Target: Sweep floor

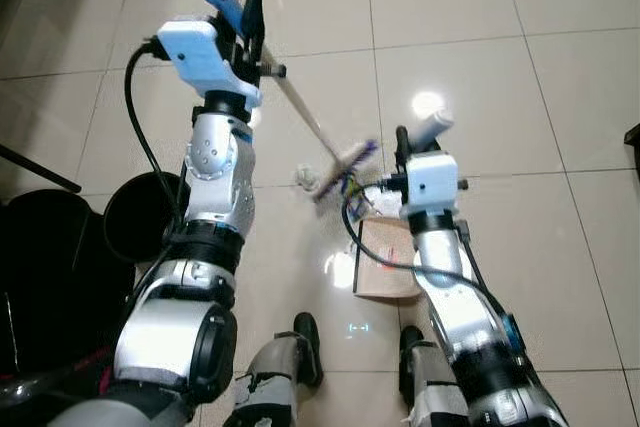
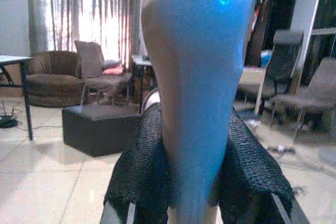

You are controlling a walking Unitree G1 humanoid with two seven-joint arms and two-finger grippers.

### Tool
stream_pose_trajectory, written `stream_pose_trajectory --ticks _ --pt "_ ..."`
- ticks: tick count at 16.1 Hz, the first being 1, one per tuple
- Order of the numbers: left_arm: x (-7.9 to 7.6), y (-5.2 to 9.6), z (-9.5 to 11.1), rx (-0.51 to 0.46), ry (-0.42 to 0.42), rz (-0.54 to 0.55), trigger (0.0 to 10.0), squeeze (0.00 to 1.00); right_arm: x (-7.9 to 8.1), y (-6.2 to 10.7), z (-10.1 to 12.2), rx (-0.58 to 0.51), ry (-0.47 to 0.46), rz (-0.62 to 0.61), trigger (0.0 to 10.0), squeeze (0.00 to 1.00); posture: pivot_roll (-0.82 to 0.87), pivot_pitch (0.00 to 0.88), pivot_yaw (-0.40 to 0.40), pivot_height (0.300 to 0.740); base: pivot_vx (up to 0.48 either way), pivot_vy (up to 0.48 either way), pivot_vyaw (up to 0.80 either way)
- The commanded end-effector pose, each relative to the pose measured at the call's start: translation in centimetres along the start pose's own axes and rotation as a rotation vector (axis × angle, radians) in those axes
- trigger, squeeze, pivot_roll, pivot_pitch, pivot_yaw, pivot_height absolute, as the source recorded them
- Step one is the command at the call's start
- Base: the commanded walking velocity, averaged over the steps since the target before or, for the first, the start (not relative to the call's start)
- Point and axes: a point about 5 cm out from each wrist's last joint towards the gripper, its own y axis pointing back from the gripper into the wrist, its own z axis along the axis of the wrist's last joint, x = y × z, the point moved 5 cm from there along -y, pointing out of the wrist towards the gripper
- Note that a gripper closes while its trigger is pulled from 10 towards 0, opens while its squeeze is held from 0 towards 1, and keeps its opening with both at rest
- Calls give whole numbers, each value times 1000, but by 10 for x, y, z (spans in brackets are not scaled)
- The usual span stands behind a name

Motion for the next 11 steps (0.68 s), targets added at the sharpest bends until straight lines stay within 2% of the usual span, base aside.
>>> stream_pose_trajectory --ticks 1,2,3,5,6,8,10,11 --pt "-1 3 -9 31 -44 -6 10000 0 10 13 -16 85 -24 32 10000 0 8 381 138 740 0 0 0" --pt "-4 5 -13 47 -49 -16 10000 0 9 15 -17 88 -22 32 10000 0 5 382 137 740 0 0 0" --pt "-15 12 -27 93 -66 -50 10000 0 8 17 -17 94 -20 36 10000 0 5 386 138 740 0 0 0" --pt "-28 21 -41 138 -98 -88 10000 0 8 19 -18 104 -18 39 10000 0 4 387 137 740 0 0 0" --pt "-35 24 -46 153 -71 -88 10000 0 9 20 -17 108 -18 42 10000 0 -1 387 137 740 0 0 0" --pt "-57 33 -54 173 51 -122 10000 0 10 20 -17 115 -24 43 10000 0 6 391 132 740 0 0 0" --pt "-61 36 -55 173 120 -95 10000 0 11 19 -18 120 -27 45 10000 0 9 392 131 740 0 0 0" --pt "-56 35 -54 170 168 -35 10000 0 11 18 -18 123 -28 46 10000 0 9 392 131 740 0 0 0"
